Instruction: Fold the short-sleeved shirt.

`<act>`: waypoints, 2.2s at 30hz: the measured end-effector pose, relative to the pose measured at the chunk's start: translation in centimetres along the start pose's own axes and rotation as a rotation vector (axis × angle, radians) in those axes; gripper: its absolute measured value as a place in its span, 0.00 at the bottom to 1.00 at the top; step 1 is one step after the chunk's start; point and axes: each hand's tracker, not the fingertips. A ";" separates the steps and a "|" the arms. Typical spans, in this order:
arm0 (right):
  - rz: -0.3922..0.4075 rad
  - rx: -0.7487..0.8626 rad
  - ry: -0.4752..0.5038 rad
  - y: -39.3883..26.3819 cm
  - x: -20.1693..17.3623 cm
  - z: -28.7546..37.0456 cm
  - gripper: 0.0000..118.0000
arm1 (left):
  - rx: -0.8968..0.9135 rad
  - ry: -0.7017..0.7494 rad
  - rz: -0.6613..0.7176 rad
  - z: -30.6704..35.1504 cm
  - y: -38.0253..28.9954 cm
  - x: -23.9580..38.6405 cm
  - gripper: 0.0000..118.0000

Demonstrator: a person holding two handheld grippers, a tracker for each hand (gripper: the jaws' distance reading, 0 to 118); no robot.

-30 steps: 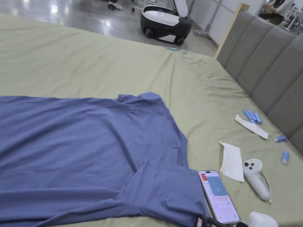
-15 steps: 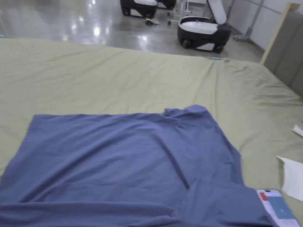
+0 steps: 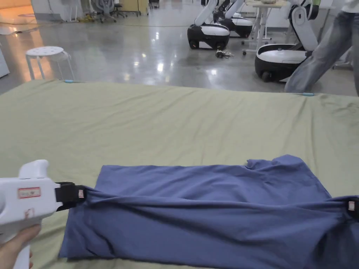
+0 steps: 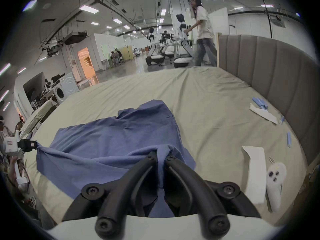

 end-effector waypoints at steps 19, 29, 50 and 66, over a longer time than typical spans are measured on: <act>0.180 0.117 -0.024 -1.3 -1.1 2.1 0.86 | 0.369 -0.010 -0.257 7.3 -2.1 2.5 0.72; 0.121 0.344 0.058 -8.9 -5.3 15.5 0.48 | 0.642 0.150 -0.465 18.6 -11.7 9.6 0.61; 0.123 0.356 0.060 -11.3 -8.0 18.6 0.00 | 0.373 0.118 -0.308 17.3 -13.7 8.3 0.00; 0.069 0.221 0.028 -13.1 -5.6 16.8 0.00 | -0.105 0.221 -0.136 -2.0 -8.7 -0.4 0.47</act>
